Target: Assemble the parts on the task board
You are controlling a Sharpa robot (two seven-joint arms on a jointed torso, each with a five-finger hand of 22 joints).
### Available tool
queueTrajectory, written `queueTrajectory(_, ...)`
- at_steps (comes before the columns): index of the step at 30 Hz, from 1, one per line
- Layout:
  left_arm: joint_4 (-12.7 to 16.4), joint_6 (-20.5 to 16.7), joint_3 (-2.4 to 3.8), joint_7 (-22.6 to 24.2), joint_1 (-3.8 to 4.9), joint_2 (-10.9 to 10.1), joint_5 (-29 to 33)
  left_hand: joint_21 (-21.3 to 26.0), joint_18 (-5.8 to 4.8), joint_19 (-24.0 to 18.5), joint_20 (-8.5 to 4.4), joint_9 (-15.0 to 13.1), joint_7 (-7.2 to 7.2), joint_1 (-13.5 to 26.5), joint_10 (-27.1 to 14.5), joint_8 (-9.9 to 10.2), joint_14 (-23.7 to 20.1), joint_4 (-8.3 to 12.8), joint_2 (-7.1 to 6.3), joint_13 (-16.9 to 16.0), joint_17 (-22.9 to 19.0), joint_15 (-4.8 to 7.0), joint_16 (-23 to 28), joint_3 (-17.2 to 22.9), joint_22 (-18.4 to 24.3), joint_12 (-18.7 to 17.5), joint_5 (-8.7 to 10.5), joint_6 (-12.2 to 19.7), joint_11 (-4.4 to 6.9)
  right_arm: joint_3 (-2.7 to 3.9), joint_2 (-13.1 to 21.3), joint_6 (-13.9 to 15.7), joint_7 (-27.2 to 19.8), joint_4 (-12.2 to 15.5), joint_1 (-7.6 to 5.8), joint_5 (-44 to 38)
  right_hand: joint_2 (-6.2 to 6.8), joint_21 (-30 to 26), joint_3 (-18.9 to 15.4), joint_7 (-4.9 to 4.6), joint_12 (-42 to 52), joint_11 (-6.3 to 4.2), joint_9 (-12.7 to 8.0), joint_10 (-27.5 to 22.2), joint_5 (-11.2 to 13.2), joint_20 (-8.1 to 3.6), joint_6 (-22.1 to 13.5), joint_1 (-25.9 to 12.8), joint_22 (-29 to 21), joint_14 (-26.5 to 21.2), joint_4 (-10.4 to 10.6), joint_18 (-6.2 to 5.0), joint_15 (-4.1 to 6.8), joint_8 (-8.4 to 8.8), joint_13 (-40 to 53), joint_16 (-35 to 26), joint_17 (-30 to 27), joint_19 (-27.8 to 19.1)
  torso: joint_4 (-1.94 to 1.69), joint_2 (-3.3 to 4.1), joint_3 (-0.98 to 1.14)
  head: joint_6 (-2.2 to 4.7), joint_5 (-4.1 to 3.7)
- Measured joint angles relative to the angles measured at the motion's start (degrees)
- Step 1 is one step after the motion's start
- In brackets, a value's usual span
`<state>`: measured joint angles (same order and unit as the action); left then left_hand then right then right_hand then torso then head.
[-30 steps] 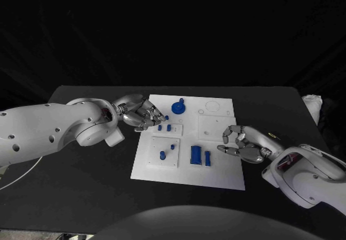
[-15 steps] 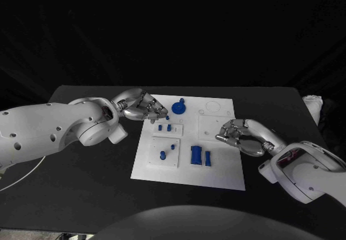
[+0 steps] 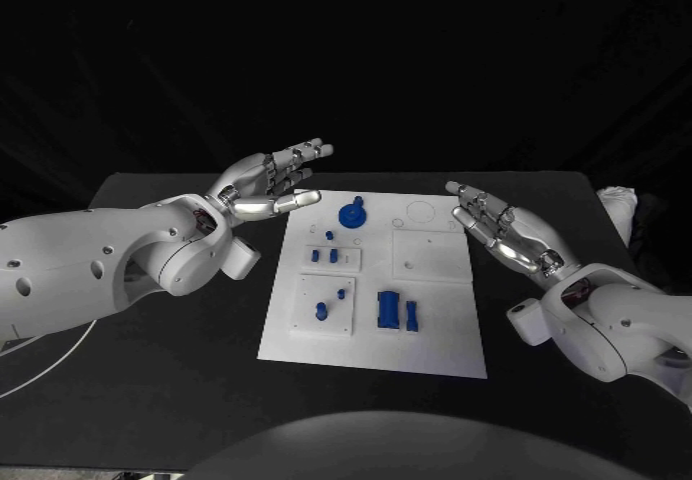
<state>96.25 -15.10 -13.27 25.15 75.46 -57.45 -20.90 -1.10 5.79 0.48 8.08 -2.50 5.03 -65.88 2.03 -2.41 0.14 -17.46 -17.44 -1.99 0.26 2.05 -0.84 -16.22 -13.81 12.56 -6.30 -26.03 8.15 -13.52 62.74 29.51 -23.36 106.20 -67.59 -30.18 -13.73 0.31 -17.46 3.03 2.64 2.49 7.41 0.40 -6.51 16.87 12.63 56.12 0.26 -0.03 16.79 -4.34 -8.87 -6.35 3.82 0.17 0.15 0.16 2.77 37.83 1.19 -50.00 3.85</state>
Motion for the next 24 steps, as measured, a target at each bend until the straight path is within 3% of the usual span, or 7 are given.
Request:
queueTrajectory(4, -0.16, -0.03, 0.0, 1.44, -0.07, 0.49, 2.24, 0.0, -0.01, -0.43, 0.55, 0.0, 1.14, 0.65, -0.36, 0.0, 0.0, 0.0, -0.07, 0.14, -0.19, 0.0, 0.64, 0.0, 2.13, -0.92, 1.54, 1.18, 1.01, -0.01, 0.04, -1.85, -1.77, -0.2, -0.06, 3.31, -0.81, 0.0, -1.38, 1.3, -1.33, -2.35, -2.58, -0.41, -0.94, 0.0, 0.05, 0.81, -0.16, 0.13, -0.23, -0.01, 0.72, 1.2, -2.56, 0.0, -0.07, 0.0, -0.14, 0.02, 0.04, 0.0, 0.07)
queueTrajectory(15, -0.39, -0.02, 0.0, 3.15, -0.47, 0.65, 4.9, 0.23, 0.0, -0.47, 1.53, -0.01, 0.98, 0.65, -0.35, 0.0, 0.0, 0.0, -0.07, 0.14, -0.21, 0.0, 0.64, 0.01, 3.48, -1.26, 2.38, 1.76, 1.01, -0.01, -0.31, -4.76, -4.0, -0.63, -0.11, 6.45, -0.94, 0.0, -1.74, 2.85, -2.07, -2.39, -4.92, -0.38, -1.48, -0.62, -1.5, 1.58, -0.2, -0.07, -0.18, -0.96, 1.32, 2.5, -3.57, 0.0, -0.11, -0.16, -0.08, -0.02, 0.04, 0.0, 0.57)
queueTrajectory(16, -0.41, -0.01, -0.03, 3.18, -0.53, 0.64, 4.98, 0.56, -0.55, -0.48, 0.44, 1.01, 0.14, 5.26, -1.09, 0.91, -0.08, 1.95, 0.21, 0.89, -0.21, -0.76, 0.64, 1.96, 4.81, -2.58, 3.91, 4.78, 0.15, -0.02, -0.31, -4.88, -4.06, -0.64, -0.1, 6.55, -0.71, 0.0, 0.51, 2.22, -2.3, -2.39, -6.05, -0.38, -0.53, -2.69, -2.94, -3.34, -0.2, 0.0, -2.2, 0.9, 2.33, 4.2, -3.64, 0.0, -0.11, -0.16, -0.07, -0.02, 0.04, 0.0, 0.57)
queueTrajectory(17, -0.42, -0.01, -0.04, 3.17, -0.56, 0.63, 4.98, 0.86, -3.76, -0.48, -1.02, 1.9, -3.11, 15.61, -1.67, 1.82, -0.15, 4.7, 1.97, 1.54, -0.21, -1.51, 0.64, 4.71, 6.46, -4.42, 5.38, 8.76, -1.23, -0.02, -0.3, -4.87, -4.05, -0.66, -0.1, 6.57, 1.69, 0.0, 3.39, -0.13, -2.44, -2.39, -6.86, -0.38, 0.64, -5.1, -4.65, -12.46, -0.2, -0.01, -4.66, 2.92, 3.41, 5.53, -3.68, 0.0, -0.11, -0.18, -0.07, -0.02, 0.04, 0.0, 0.58)
queueTrajectory(18, -0.44, -0.02, -0.03, 3.14, -0.57, 0.62, 4.98, 0.9, -5.04, -0.48, -2.26, 2.23, -4.2, 24.69, -1.91, 2.15, -0.11, 6.89, 4.52, 1.78, -0.21, -1.77, 0.64, 6.9, 7.77, -5.87, 5.91, 11.84, -2.46, 0.01, -0.32, -4.83, -4.02, -0.7, -0.09, 6.6, 3.86, 0.0, 5.9, -1.95, -2.44, -2.39, -7.12, -0.38, 2.41, -7.2, -6.04, -20.29, -0.2, 0.01, -6.82, 3.64, 6.16, 5.99, -3.71, 0.0, -0.11, -0.18, -0.07, -0.03, 0.04, 0.0, 0.58)
queueTrajectory(20, -0.61, -0.09, 0.29, 3.04, -0.82, 0.74, 4.99, 0.9, -5.41, -0.49, -6.52, 2.33, -4.9, 37.63, -1.95, 2.23, -0.11, 9.94, 8.6, 1.87, -0.2, -1.77, 0.64, 9.95, 12.19, -8.82, 6.15, 16.23, -6.64, 0.4, -0.67, -4.66, -3.93, -1.06, 0.09, 6.76, 6.94, 0.0, 9.31, -2.88, -2.45, -2.39, -7.28, -0.38, 5.86, -10.18, -9.07, -31.37, -0.2, 0.02, -10.09, 4.01, 8.4, 6.15, -3.75, 0.0, -0.1, -0.18, -0.07, -0.08, 0.04, 0.13, 0.55)
queueTrajectory(24, -1.02, -0.77, 1.36, 2.99, -1.86, 1.6, 5.33, 0.9, -5.42, -0.47, -7.91, 2.4, -5.0, 50.74, -2.02, 2.23, -0.11, 15.86, 13.4, 1.91, -0.2, -1.77, 0.64, 15.59, 13.66, -12.36, 6.15, 20.74, -7.85, 1.71, -2.25, -4.01, -3.87, -2.33, 0.73, 7.52, 12.92, 0.0, 15.07, -3.01, -2.45, -2.39, -7.33, -0.38, 6.32, -15.93, -12.42, -42.79, -0.19, 0.03, -15.93, 4.01, 8.6, 6.15, -3.77, 0.0, -0.1, -0.16, -0.18, -0.28, 0.0, 0.86, 0.36)
